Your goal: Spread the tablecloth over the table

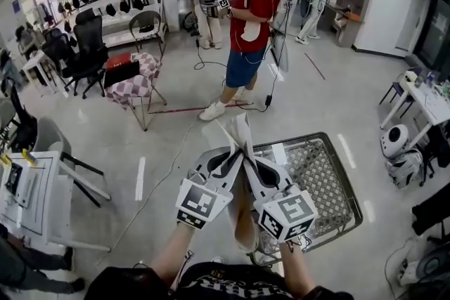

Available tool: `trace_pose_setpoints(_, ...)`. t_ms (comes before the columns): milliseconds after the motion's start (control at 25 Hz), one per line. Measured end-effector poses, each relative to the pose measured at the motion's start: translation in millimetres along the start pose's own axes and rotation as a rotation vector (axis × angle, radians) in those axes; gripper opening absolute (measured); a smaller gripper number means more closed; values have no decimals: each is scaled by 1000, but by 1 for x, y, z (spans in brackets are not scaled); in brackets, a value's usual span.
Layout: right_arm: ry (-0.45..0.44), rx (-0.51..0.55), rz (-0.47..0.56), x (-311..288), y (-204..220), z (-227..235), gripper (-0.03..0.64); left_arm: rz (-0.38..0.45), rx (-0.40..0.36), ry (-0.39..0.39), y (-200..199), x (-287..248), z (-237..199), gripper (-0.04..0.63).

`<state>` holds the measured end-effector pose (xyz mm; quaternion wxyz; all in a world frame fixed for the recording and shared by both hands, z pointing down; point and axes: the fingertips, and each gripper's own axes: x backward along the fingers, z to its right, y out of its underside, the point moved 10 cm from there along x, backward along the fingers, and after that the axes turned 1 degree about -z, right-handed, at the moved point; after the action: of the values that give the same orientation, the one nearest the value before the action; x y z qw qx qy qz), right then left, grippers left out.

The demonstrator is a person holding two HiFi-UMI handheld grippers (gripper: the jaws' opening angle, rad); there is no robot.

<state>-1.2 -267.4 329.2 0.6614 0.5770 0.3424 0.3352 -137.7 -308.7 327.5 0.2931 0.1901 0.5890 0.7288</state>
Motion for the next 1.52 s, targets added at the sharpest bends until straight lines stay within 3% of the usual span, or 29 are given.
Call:
trace_pose_setpoints(280, -18, -80, 152, 59, -22, 88, 14, 95, -103, -7, -55, -76, 53, 28)
trace_pose_setpoints(560, 18, -1, 231, 145, -34, 183, 15, 181, -221, -9, -95, -161, 141, 29)
trace_pose_setpoints(880, 155, 29, 278, 148, -23, 195, 15, 265, -215, 89, -91, -190, 139, 28)
trace_pose_setpoints(1160, 223, 41, 317, 183, -28, 247, 15, 299, -213, 141, -111, -247, 173, 28)
trace_pose_setpoints(1400, 262, 216, 331, 189, -55, 267, 15, 365, -320, 131, -136, -273, 175, 28)
trace_pose_setpoints(1520, 259, 254, 323, 194, -56, 276, 15, 385, -361, 134, -145, -276, 182, 31)
